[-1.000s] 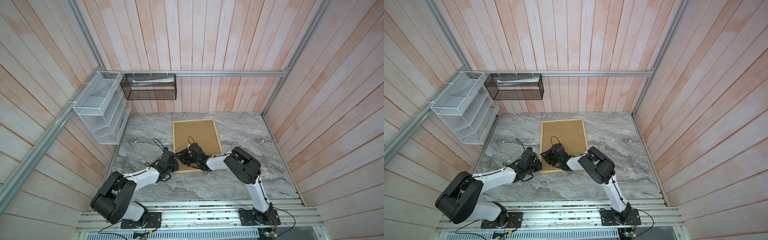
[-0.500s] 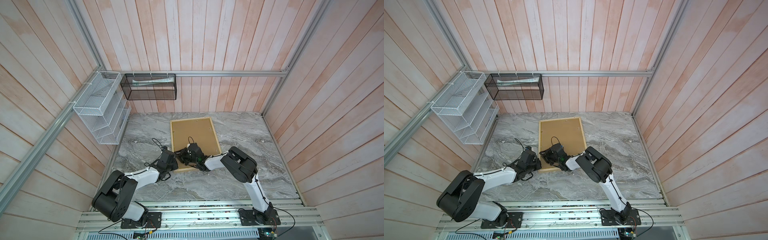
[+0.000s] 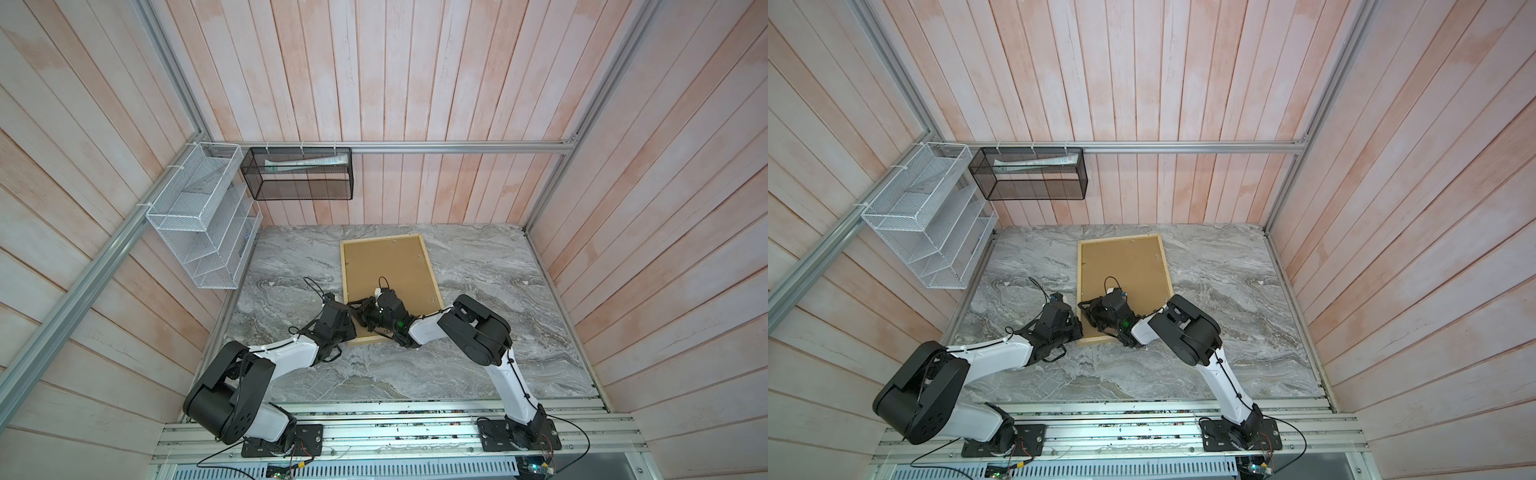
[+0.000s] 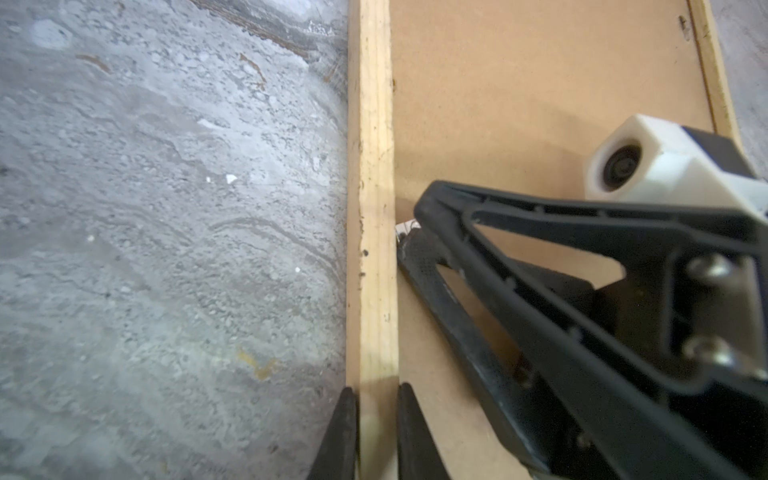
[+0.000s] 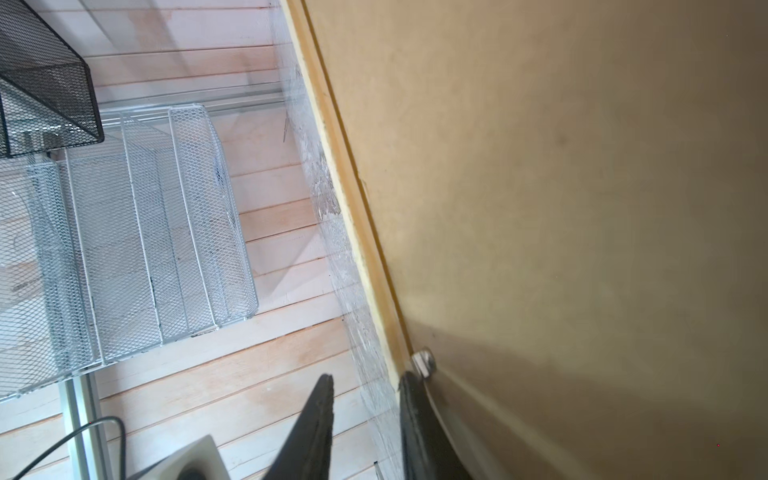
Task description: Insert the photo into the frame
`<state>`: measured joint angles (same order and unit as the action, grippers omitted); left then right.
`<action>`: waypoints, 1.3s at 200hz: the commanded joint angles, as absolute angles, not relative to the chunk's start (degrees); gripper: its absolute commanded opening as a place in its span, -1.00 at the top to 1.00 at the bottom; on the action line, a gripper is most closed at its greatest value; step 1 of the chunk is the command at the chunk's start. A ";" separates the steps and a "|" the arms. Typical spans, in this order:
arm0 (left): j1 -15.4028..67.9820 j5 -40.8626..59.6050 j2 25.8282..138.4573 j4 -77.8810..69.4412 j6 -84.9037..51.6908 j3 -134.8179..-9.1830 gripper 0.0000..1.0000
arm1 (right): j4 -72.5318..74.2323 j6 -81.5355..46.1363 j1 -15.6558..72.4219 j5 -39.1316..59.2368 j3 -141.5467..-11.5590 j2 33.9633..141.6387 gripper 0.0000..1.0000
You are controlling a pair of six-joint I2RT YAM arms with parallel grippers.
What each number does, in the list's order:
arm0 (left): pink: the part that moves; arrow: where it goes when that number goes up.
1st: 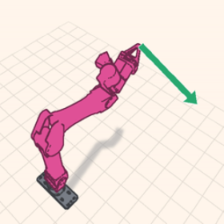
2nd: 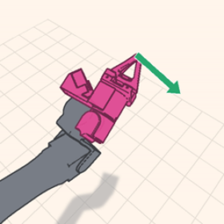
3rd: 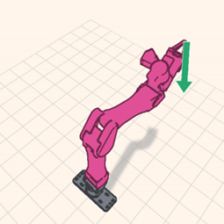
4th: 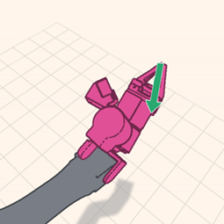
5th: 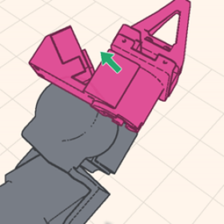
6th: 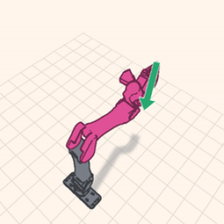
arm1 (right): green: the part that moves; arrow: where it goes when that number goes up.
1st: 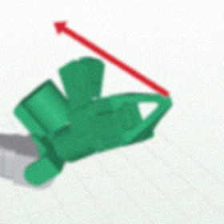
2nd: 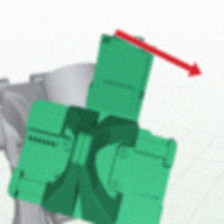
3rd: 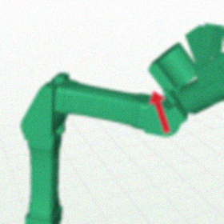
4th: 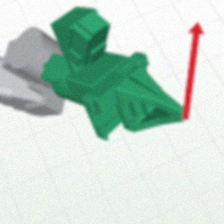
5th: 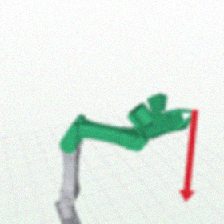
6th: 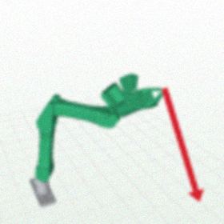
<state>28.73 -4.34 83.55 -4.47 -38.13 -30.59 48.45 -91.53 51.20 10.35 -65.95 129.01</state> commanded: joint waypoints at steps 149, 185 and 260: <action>27.92 -3.65 77.91 6.92 -33.37 -34.80 0.23 | -3.61 -18.25 25.39 1.68 -63.58 103.24 0.03; 28.76 -3.87 71.51 11.29 -36.72 -34.53 0.13 | -3.72 -17.70 23.92 -3.76 -61.52 103.06 0.00; 32.77 -1.23 64.94 8.45 -54.39 -26.17 0.08 | -11.26 -17.15 23.47 -5.82 -71.24 112.85 0.01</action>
<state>30.63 -1.91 66.15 10.00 -46.68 -29.67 -6.52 -17.85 23.83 -2.37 -68.29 110.65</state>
